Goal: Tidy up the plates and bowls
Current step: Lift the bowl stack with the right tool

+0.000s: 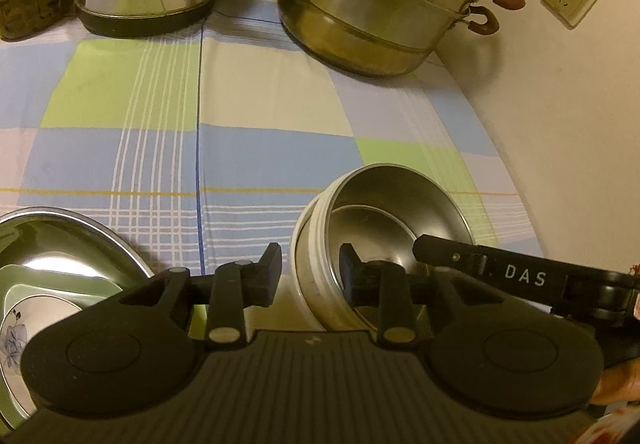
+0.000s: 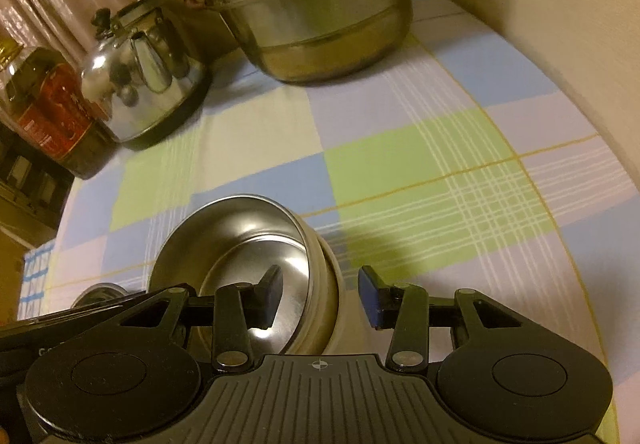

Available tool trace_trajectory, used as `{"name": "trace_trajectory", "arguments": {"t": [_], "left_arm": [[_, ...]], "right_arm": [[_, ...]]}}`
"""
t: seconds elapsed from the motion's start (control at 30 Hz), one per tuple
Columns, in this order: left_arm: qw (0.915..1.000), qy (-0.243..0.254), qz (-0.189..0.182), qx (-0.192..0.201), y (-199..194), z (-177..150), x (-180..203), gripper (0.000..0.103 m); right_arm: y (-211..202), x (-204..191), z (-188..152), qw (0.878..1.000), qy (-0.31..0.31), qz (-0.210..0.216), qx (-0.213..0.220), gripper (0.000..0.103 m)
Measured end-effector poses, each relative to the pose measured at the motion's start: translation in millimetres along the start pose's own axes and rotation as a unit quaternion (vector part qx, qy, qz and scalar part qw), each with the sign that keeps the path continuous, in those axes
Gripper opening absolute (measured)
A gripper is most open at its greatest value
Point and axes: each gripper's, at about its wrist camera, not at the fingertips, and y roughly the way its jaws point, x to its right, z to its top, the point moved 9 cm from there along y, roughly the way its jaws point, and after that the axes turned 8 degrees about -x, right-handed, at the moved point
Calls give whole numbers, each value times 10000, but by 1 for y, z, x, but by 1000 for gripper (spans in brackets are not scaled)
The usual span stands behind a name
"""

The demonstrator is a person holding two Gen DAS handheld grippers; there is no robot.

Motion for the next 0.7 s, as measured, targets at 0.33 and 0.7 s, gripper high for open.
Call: {"name": "trace_trajectory", "arguments": {"t": [0.33, 0.7], "left_arm": [[9994, -217, 257, 94, 1, -5, 5, 25], [9960, -662, 595, 122, -11, -29, 1, 24]], "right_arm": [[11, 4, 2, 9988, -295, 97, -375, 24], [10, 2, -5, 9941, -583, 406, -818, 21]]}}
